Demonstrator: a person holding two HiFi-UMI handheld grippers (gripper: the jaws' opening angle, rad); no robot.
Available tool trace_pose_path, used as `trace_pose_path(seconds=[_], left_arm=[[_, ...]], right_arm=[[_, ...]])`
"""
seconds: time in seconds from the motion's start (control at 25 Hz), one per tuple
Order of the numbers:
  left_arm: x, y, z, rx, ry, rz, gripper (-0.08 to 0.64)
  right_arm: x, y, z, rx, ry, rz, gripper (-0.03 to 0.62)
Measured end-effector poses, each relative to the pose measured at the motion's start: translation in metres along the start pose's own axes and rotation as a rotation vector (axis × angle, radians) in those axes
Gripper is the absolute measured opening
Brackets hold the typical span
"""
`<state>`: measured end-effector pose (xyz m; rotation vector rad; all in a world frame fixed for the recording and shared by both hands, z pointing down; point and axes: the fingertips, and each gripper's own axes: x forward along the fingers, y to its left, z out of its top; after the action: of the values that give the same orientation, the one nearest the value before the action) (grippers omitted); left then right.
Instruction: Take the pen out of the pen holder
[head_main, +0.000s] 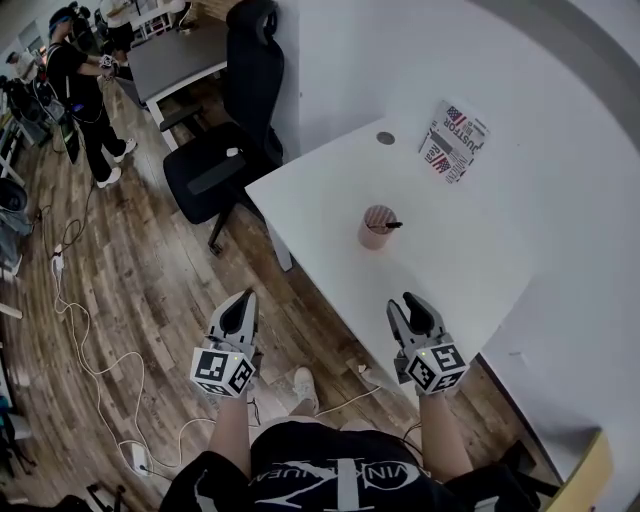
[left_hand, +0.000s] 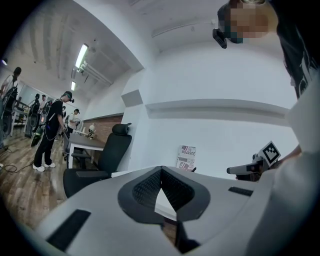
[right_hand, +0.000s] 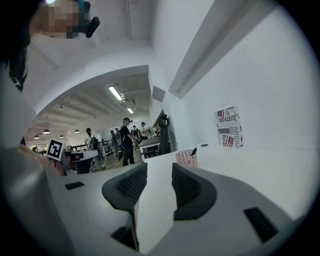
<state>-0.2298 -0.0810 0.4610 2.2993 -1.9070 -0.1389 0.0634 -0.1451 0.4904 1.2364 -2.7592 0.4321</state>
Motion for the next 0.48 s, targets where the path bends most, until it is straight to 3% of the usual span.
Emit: trace_pose_path(seconds=[0.48], left_arm=[[0.046, 0.035, -0.008, -0.019, 0.035, -0.076, 0.015]], right_arm=[[0.047, -0.005, -0.002, 0.027, 0.016, -0.070, 0.146]])
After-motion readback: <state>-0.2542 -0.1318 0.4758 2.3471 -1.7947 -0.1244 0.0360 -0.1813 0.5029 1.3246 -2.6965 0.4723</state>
